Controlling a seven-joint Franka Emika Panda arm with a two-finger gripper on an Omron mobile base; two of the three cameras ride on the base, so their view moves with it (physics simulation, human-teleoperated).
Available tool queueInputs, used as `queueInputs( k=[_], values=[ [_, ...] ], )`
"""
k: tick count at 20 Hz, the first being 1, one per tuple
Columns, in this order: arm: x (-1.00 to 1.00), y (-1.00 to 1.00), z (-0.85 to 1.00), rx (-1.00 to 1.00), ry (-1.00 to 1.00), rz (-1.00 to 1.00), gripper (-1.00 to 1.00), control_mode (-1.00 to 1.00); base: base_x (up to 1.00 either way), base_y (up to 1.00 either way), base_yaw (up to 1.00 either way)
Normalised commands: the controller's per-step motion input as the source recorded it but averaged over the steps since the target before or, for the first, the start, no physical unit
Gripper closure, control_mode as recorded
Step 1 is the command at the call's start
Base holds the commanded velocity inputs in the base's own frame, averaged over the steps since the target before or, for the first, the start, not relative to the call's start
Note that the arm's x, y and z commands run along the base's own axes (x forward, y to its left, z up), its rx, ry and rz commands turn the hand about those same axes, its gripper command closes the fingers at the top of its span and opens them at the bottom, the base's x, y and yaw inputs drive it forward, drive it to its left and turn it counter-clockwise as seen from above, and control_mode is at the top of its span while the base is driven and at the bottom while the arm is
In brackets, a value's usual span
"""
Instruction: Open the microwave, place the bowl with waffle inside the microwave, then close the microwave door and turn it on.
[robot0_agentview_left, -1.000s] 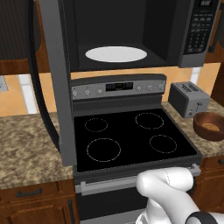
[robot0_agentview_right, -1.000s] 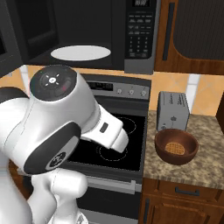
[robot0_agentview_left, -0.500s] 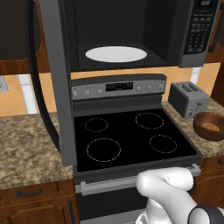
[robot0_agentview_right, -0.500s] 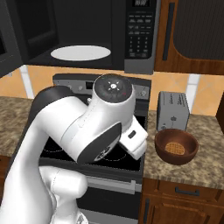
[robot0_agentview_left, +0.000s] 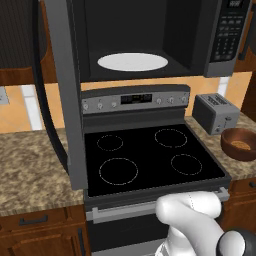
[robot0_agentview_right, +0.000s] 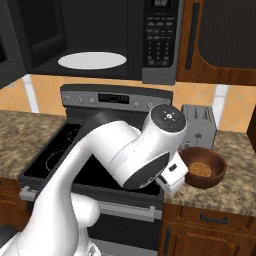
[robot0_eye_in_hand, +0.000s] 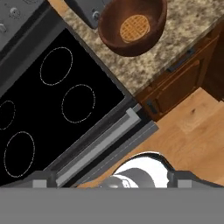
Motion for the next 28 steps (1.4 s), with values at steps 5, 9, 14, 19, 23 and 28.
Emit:
queueInputs(
  k=[5,9,14,19,23,28],
  values=[
    [0.35,-0.27,-0.53,0.01,0.07,-0.07,-1.00,-1.00,0.00,0.00,0.00],
    [0.54,-0.41,-0.52,0.00,0.08,-0.15,-1.00,-1.00,0.00,0.00,0.00],
    [0.55,-0.57,-0.38,0.03,0.07,-0.19,-1.00,-1.00,0.00,0.00,0.00],
    [0.43,-0.65,-0.40,0.08,0.04,-0.17,-1.00,-1.00,0.00,0.00,0.00],
    [0.38,-0.52,-0.33,0.06,0.04,-0.16,-1.00,-1.00,0.00,0.00,0.00],
    [0.46,-0.44,-0.31,0.02,0.03,-0.12,-1.00,-1.00,0.00,0.00,0.00]
  ],
)
